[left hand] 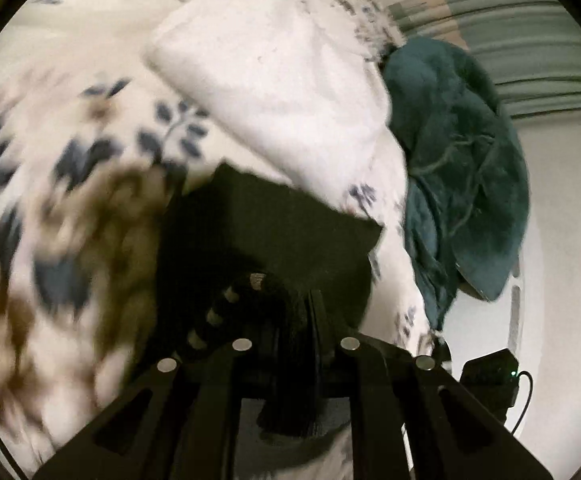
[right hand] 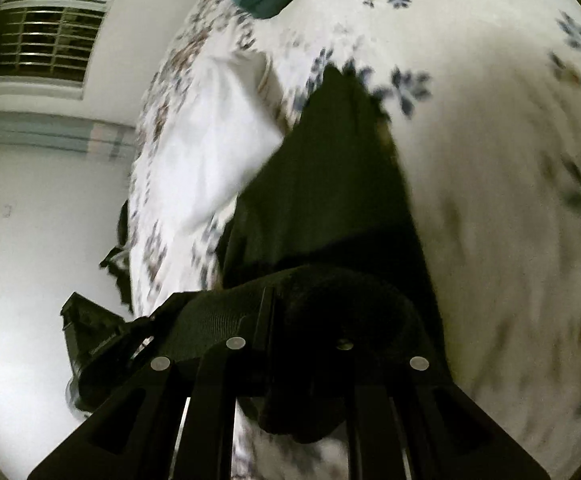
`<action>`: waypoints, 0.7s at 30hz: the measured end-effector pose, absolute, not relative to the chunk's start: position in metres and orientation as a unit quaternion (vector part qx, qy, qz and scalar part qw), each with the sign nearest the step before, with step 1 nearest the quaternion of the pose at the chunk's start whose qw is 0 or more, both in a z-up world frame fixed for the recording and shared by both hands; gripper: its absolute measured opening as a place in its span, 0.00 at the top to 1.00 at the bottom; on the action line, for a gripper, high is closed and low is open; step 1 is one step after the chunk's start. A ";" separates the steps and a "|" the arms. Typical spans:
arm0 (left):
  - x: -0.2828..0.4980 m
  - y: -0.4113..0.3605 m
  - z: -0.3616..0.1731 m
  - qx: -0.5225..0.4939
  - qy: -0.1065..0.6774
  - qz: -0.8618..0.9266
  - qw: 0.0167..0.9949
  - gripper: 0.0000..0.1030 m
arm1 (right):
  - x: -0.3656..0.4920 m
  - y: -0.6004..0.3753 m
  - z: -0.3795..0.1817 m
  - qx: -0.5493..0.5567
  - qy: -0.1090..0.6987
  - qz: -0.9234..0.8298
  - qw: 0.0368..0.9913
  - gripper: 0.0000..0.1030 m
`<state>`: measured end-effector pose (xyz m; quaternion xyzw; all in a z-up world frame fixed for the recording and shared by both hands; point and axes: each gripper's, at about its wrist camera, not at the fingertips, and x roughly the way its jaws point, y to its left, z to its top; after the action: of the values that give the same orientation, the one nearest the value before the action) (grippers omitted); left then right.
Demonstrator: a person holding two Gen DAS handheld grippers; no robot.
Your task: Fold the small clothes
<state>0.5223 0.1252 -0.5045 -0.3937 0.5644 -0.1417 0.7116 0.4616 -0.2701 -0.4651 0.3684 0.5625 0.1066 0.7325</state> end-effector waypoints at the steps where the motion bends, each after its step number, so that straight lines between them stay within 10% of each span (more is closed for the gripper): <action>1: 0.532 0.127 -0.509 -0.403 0.564 -0.140 0.707 0.90 | 0.479 -0.266 -0.472 0.367 0.565 0.101 0.732 0.88; 4: 0.568 0.136 -0.530 -0.437 0.570 -0.129 0.684 0.75 | 0.529 -0.264 -0.494 0.390 0.571 0.086 0.717 0.83; 6: 0.579 0.147 -0.534 -0.473 0.549 -0.128 0.677 0.26 | 0.552 -0.268 -0.504 0.421 0.572 0.082 0.699 0.73; 10: 0.584 0.162 -0.527 -0.470 0.531 -0.134 0.692 0.24 | 0.564 -0.279 -0.490 0.437 0.526 0.096 0.723 0.33; 21: 0.411 0.143 -0.516 -0.305 0.604 -0.124 0.726 0.23 | 0.495 -0.297 -0.511 0.227 0.644 0.071 0.727 0.33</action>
<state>0.4108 0.1433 -0.5155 -0.3054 0.6040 -0.1241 0.7256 0.4950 -0.2965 -0.5108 0.2270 0.6442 0.0710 0.7270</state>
